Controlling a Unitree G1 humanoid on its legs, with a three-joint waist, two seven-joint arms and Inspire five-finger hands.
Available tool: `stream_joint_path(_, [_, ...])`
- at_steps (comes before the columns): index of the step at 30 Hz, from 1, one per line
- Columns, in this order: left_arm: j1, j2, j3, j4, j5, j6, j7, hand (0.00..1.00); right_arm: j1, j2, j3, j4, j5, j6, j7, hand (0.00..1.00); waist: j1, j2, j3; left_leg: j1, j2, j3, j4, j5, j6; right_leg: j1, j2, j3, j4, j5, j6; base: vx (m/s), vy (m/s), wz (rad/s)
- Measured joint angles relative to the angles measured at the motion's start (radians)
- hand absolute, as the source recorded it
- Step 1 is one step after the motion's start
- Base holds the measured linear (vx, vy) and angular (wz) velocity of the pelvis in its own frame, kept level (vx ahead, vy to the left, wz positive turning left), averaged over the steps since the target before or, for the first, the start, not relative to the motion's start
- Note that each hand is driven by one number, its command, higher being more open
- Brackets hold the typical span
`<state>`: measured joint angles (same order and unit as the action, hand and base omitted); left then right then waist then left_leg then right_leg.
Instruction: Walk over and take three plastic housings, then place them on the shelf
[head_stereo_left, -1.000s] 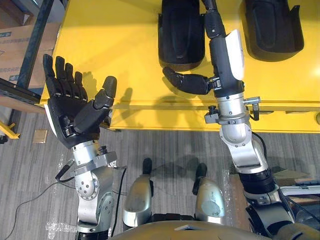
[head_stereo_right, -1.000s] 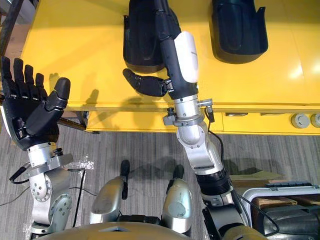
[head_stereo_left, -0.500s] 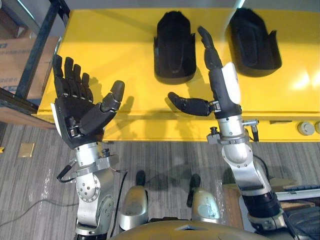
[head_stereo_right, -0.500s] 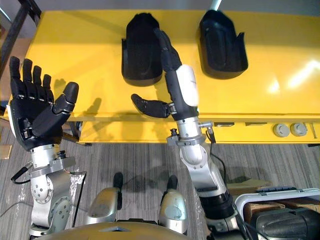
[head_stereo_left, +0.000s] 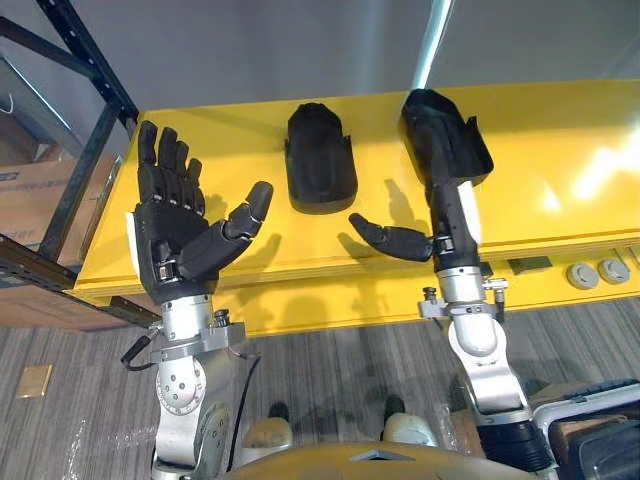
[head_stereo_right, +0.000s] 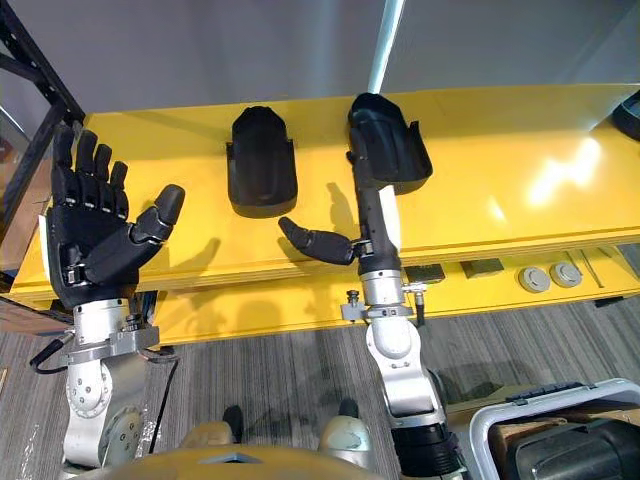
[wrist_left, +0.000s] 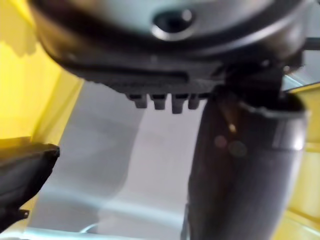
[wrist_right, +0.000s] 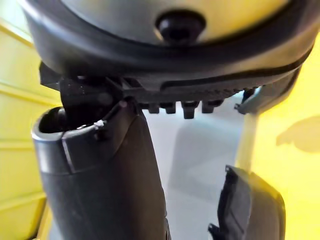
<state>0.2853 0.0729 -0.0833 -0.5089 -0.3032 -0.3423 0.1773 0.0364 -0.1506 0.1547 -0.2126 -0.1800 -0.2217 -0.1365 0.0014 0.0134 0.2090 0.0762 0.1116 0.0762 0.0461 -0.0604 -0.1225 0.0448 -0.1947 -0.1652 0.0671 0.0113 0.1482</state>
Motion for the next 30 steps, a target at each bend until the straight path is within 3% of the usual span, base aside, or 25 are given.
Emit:
stream_joint_path(7, [-0.004, -0.008, 0.002, 0.001, 0.0, 0.018, 0.011, 1.0, -0.097, -0.001, 0.041, 0.109, -0.011, 0.004, -0.01, 1.0, 0.008, 0.002, 0.004, -0.07, 0.002, -0.039, 0.043, 0.002, -0.003, -0.037, 0.001, -0.03, 0.014, 0.001, -0.002, -0.01, -0.014, 0.14])
stream_joint_path(13, [-0.021, -0.018, 0.005, 0.002, 0.0, 0.019, 0.029, 1.0, -0.258, -0.002, 0.035, 0.172, -0.081, 0.019, -0.078, 1.0, 0.027, 0.024, 0.076, -0.111, 0.003, -0.069, 0.081, 0.001, -0.004, -0.063, -0.002, -0.05, 0.06, -0.013, -0.019, -0.07, -0.013, 0.13])
stream_joint_path(23, [-0.058, -0.02, 0.003, 0.002, -0.001, 0.018, 0.042, 1.0, -0.378, -0.004, 0.003, 0.222, -0.228, 0.051, -0.247, 1.0, 0.027, 0.039, 0.166, -0.173, 0.0, -0.087, 0.125, 0.011, -0.006, -0.143, -0.013, -0.051, 0.15, -0.038, -0.028, -0.04, -0.008, 0.03])
stream_joint_path(30, [-0.054, -0.029, 0.002, 0.002, -0.001, 0.018, 0.041, 1.0, -0.416, -0.014, -0.007, 0.264, -0.286, 0.081, -0.293, 1.0, 0.025, 0.044, 0.187, -0.183, 0.001, -0.096, 0.123, 0.018, -0.011, -0.172, -0.018, -0.053, 0.199, -0.062, -0.032, -0.02, -0.015, 0.02])
